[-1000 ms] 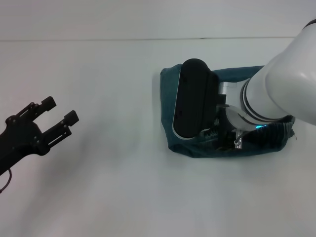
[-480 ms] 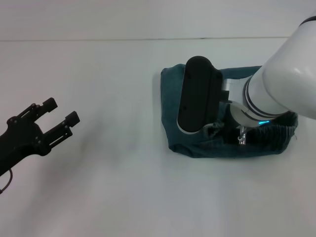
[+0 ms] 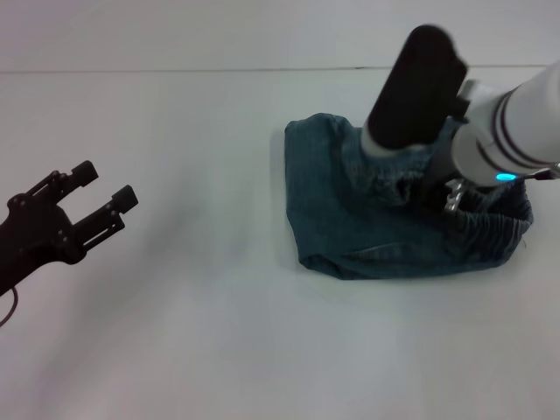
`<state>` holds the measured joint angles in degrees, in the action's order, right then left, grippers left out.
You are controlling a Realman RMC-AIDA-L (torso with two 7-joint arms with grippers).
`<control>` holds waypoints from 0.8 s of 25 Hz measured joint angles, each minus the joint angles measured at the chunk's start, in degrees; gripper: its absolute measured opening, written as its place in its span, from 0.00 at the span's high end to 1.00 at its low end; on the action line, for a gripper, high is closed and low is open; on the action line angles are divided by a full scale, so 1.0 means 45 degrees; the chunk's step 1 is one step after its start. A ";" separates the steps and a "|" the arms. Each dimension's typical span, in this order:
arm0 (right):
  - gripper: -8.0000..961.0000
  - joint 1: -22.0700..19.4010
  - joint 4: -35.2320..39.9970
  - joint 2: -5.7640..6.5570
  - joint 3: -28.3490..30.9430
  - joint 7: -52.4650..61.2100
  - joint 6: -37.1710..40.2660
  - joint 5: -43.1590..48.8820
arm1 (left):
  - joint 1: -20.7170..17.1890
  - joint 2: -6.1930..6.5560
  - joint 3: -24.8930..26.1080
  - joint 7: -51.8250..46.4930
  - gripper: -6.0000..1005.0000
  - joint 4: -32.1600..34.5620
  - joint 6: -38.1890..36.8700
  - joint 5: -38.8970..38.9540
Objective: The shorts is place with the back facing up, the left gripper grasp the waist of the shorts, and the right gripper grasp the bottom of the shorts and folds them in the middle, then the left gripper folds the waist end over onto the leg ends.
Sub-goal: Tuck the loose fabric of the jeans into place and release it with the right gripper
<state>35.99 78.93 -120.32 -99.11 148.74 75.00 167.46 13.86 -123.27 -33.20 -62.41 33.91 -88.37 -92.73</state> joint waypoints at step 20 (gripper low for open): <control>0.89 -0.2370 -0.0038 0.0087 0.5447 -0.0636 -0.2271 -0.3896 | 0.0531 0.0090 -0.0115 -0.1043 0.24 0.1129 -0.0030 -0.0036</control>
<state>25.32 78.75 -119.93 -74.60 145.88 64.79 149.93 16.25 -122.87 -33.72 -67.10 38.99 -88.51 -92.89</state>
